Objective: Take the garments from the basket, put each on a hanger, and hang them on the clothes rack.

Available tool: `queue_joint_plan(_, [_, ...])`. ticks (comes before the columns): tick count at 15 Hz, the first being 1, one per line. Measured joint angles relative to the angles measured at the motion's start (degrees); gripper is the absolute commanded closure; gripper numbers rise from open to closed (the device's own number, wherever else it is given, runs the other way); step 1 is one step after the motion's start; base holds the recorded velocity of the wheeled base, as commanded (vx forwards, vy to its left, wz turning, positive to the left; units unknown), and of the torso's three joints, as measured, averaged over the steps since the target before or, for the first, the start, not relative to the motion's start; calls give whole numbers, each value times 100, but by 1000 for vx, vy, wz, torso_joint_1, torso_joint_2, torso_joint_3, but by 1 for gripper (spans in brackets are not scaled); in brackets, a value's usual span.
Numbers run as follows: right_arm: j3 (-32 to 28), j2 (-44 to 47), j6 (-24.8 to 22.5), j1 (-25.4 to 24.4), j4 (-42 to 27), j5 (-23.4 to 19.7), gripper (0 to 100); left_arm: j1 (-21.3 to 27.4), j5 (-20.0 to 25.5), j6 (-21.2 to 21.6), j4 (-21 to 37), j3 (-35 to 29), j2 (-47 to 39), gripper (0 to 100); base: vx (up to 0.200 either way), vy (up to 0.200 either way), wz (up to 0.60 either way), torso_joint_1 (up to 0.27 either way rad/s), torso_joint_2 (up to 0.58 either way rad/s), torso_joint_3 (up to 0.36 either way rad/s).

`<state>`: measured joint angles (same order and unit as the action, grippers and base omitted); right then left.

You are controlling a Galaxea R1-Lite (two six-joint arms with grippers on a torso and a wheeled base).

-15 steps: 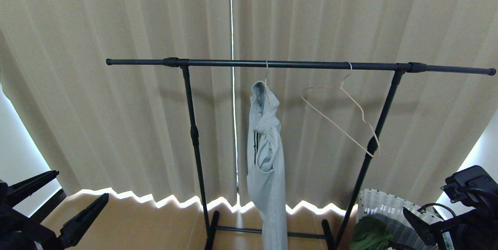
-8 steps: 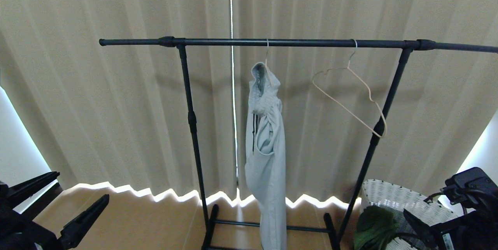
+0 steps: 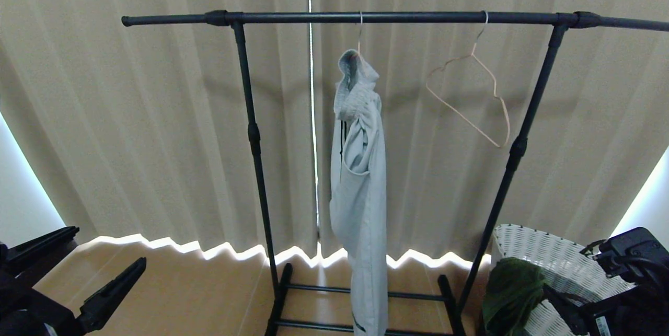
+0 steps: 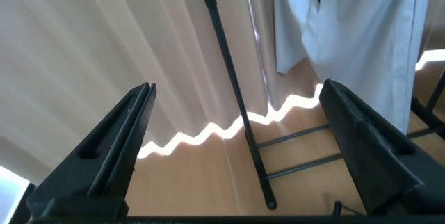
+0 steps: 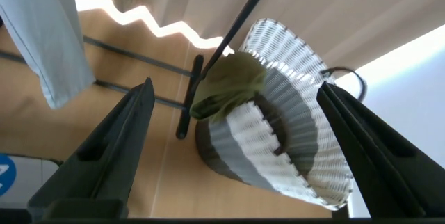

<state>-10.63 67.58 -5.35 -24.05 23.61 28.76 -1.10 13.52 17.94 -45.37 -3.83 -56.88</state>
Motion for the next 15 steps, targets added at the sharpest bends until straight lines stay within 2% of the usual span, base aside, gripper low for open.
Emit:
queue_joint_plan(8, [20, 9, -30, -9, -5, -10, 0, 5, 11, 4, 2, 6, 2, 0, 0, 0, 0, -186, 451, 264])
queue_joint_plan(15, [35, 20, -34, -17, 2, -21, 0, 6, 11, 154, 2, 50, 40, 0, 0, 0, 0, -21, 60, 30])
